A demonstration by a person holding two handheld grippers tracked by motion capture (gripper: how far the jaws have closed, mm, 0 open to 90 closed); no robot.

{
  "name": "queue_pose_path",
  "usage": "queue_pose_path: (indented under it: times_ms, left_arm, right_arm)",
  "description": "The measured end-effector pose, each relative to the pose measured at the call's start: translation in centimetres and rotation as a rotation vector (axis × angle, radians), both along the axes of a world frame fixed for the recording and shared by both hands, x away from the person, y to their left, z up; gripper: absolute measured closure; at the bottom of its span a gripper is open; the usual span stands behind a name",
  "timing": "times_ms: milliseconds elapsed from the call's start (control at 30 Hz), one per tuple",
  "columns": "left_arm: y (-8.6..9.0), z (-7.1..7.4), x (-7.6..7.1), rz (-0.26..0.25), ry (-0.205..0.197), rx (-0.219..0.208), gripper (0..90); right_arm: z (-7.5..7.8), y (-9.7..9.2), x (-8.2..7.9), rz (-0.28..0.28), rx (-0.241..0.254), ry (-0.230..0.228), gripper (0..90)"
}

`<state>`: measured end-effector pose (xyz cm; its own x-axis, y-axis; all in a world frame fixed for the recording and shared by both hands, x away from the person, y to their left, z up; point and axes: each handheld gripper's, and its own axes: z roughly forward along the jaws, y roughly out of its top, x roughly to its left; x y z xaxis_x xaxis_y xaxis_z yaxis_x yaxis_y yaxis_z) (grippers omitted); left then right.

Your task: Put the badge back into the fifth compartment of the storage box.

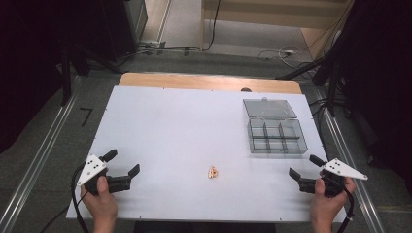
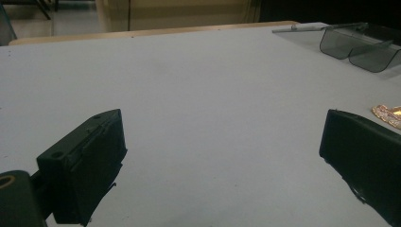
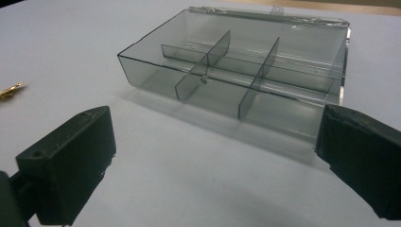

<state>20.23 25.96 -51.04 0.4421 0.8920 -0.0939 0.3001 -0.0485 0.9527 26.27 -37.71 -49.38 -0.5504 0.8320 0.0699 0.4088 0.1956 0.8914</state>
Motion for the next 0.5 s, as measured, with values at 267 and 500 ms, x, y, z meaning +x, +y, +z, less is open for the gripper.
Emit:
queue_pose_path:
  times_ms: [267, 500]
  left_arm:
    - [-0.2, 0.0, 0.1, -0.004, 0.007, 0.013, 1.8]
    - [-0.2, 0.0, 0.1, -0.001, 0.010, 0.020, 1.9]
  right_arm:
    - [1.8, 1.3, 0.0, 0.033, -0.034, 0.015, 0.0]
    - [3.3, 2.7, 0.7, 0.057, -0.049, 0.006, 0.0]
